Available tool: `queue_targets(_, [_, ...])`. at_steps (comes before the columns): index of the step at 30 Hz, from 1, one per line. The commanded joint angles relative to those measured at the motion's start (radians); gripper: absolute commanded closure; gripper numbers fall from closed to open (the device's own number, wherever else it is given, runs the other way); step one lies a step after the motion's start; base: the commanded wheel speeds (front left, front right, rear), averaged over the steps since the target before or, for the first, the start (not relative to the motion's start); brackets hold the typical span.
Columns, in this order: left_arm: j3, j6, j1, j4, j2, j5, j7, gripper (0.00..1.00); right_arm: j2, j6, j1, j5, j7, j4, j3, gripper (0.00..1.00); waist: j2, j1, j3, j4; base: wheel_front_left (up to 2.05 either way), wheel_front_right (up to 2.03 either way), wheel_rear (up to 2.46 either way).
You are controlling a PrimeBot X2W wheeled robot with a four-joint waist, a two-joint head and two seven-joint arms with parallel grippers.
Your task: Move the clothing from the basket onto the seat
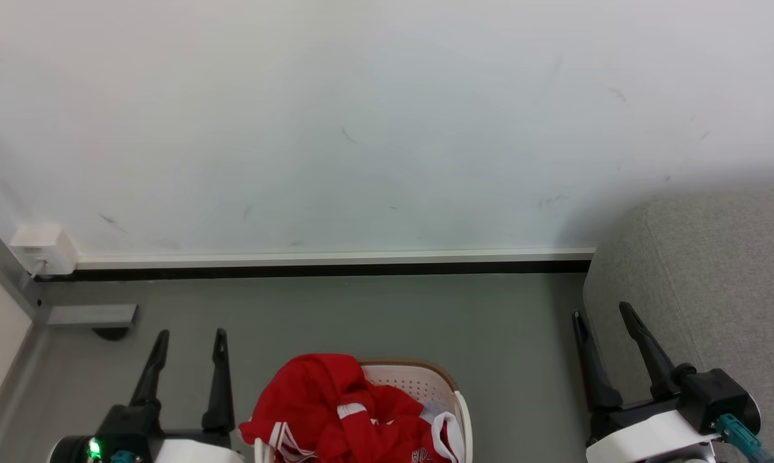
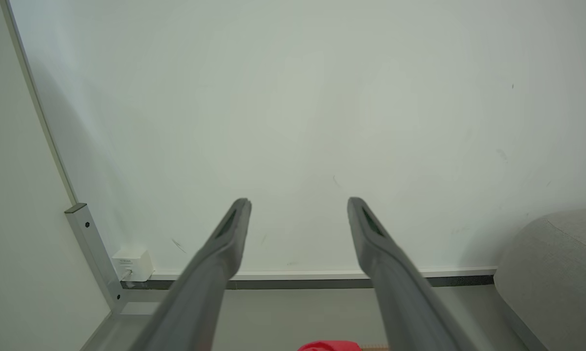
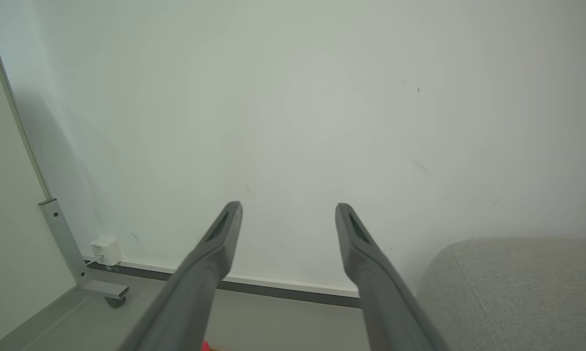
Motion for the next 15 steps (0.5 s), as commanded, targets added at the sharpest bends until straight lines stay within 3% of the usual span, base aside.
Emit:
queue_targets(1, [0.003, -0.004, 0.008, 0.004, -0.003, -0.009, -0.001, 0.0, 0.001, -0.002, -0.001, 0.008, -0.003, 0.001, -0.001, 0.0, 0.0, 0.0, 0.0, -0.001, 0.0, 0.0, 0.0])
queue_targets(15, [0.023, -0.016, -0.001, 0.009, -0.011, -0.016, -0.001, 0.0, -0.001, -0.002, -0.01, 0.026, -0.002, 0.0, -0.002, 0.0, 0.0, 0.0, 0.006, -0.012, 0.0, 0.0, 0.0])
